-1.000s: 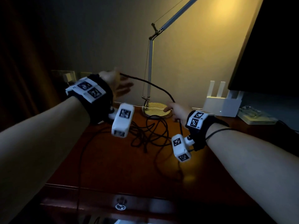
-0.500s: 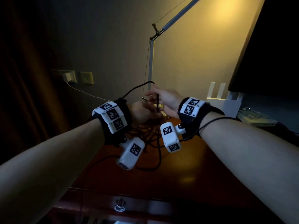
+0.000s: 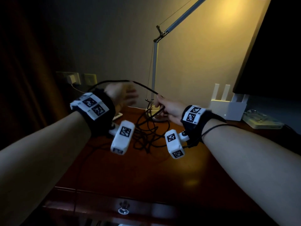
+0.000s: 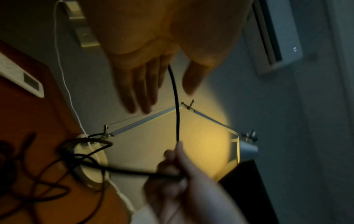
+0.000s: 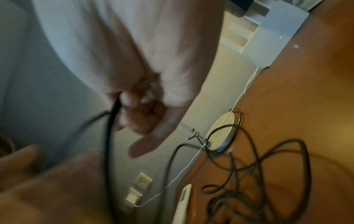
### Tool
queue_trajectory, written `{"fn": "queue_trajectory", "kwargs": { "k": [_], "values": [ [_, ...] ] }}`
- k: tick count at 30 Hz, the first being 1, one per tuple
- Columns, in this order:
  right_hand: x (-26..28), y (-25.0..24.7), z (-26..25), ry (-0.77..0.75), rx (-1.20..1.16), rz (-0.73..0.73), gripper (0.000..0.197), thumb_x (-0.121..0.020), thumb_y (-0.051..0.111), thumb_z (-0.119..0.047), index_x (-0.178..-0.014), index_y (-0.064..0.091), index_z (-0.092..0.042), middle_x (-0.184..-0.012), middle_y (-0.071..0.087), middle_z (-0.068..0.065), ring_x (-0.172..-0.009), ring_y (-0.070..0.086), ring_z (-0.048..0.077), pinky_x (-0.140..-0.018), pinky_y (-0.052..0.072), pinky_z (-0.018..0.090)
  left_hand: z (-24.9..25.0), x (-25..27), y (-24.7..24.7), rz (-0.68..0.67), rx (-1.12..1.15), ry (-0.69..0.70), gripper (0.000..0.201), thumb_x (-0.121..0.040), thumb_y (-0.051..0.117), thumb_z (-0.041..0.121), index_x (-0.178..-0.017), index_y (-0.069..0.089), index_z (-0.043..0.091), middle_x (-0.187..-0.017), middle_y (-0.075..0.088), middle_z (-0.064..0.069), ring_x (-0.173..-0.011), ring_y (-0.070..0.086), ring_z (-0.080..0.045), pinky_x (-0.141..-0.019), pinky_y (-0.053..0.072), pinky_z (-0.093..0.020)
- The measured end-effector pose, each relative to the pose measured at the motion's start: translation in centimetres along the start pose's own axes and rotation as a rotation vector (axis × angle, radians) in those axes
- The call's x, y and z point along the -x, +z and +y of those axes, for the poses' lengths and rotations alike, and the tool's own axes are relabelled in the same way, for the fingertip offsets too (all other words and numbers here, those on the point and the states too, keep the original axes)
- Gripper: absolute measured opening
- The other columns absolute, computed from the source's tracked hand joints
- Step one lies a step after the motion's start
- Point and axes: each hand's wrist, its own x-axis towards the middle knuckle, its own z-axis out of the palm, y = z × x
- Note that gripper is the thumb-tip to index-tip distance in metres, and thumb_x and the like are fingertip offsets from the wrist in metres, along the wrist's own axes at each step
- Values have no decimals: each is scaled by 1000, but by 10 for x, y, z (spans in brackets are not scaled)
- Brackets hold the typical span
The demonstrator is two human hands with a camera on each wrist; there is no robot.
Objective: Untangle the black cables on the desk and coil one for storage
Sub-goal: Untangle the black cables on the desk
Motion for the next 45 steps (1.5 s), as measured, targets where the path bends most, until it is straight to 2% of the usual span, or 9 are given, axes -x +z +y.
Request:
{"fn": "queue_trajectory", "kwargs": {
  "k": [3,7,12,17,25,28,31,35,45],
  "values": [
    [0,5,-7,-43,-21,74,38,-102,40,-39,-78,52,-12,-73,45,1,-56,38,11,-56,38,22,-13,20,9,-309,-792,-57,10,-93,55,19,-94,64,18,-104,67,-8,-96,63,-21,-86,50,-33],
    [4,4,-14,-86,-76,173,42,-100,43,-43,-90,60,-5,-79,52,4,-65,47,15,-65,50,27,-24,31,16,-473,-1049,100,6,-86,68,25,-86,69,31,-96,72,7,-97,65,-14,-94,50,-33],
    [-2,1,1,-96,9,-87,99,-69,37,-86,-125,60,-7,-117,65,16,-111,58,23,-97,46,41,-20,20,12,-365,-391,88,15,-95,55,10,-102,66,4,-82,73,-3,-77,71,-18,-73,59,-31],
    [-7,8,11,-183,379,-316,29,-81,74,-28,-108,68,-18,-116,67,-1,-116,56,19,-107,38,37,-5,18,6,-245,226,82,14,-100,41,6,-95,53,1,-95,69,-17,-82,72,-22,-66,60,-29],
    [-17,2,15,-235,718,-33,36,-100,49,-36,-94,65,-4,-73,58,2,-64,52,15,-49,38,15,10,-19,-32,176,538,223,24,-104,32,9,-86,47,5,-89,61,-11,-97,66,-22,-57,55,-18],
    [-17,-8,25,-203,744,1,36,-101,44,-36,-85,66,-12,-64,53,-5,-62,52,11,-62,46,21,12,-21,-47,330,347,93,25,-104,30,13,-91,50,4,-84,63,-12,-114,58,-26,-68,54,-17],
    [-17,-7,22,-218,739,35,38,-102,42,-34,-94,72,-12,-79,65,1,-78,60,20,-75,47,31,5,-11,-47,382,-331,-45,13,-98,46,17,-99,58,13,-130,56,-17,-124,50,-33,-94,47,-36],
    [-17,4,7,-256,759,61,42,-103,40,-34,-111,69,-5,-86,62,11,-77,55,23,-56,35,17,-11,-8,-19,173,-725,30,87,-64,81,52,-135,46,16,-140,45,-9,-123,50,-29,-96,47,-41],
    [-11,-9,-5,-228,805,66,40,-98,48,-43,-96,69,-8,-63,43,2,-55,37,15,-51,25,27,-9,-3,4,103,-1087,303,19,-97,50,14,-105,67,18,-103,65,-5,-89,59,-20,-78,50,-26]
  ]
}}
